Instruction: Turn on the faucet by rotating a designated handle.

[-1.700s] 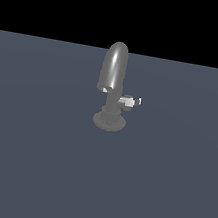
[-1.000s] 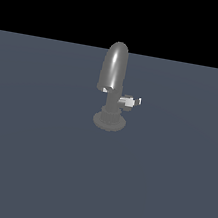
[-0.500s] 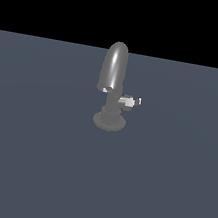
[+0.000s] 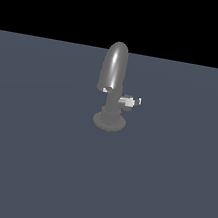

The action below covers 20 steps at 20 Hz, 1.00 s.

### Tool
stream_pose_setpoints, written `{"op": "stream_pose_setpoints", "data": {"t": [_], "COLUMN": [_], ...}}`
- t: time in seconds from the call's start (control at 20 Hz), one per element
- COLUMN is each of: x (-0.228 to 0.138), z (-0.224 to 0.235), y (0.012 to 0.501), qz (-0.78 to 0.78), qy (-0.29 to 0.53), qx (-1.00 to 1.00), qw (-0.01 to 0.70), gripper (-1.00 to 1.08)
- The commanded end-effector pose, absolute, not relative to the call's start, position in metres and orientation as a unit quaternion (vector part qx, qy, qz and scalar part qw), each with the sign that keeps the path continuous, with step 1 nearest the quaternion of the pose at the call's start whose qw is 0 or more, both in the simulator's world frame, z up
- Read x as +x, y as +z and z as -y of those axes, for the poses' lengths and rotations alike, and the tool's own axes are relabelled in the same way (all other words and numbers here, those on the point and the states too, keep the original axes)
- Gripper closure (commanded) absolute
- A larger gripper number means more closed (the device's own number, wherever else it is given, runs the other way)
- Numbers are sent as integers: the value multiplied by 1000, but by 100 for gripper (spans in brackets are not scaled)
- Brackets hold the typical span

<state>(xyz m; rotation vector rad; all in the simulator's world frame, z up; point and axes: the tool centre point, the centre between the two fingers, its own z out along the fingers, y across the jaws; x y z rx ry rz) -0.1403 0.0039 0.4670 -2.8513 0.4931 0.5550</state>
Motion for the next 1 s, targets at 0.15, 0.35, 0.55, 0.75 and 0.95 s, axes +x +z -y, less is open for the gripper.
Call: {"op": "stream_pose_setpoints", "data": {"t": [0.15, 0.35, 0.55, 0.75, 0.95], "x": [-111, -91, -71, -52, -33], "z": [-3, 0, 3, 8, 13], "y": [459, 451, 441, 430, 417], "qz": [-208, -237, -267, -296, -325], "qy": [232, 264, 295, 327, 359], "qx": [-943, -926, -906, -883, -858], "qw": [117, 131, 146, 160, 174], "gripper": [108, 108, 108, 108, 108]}}
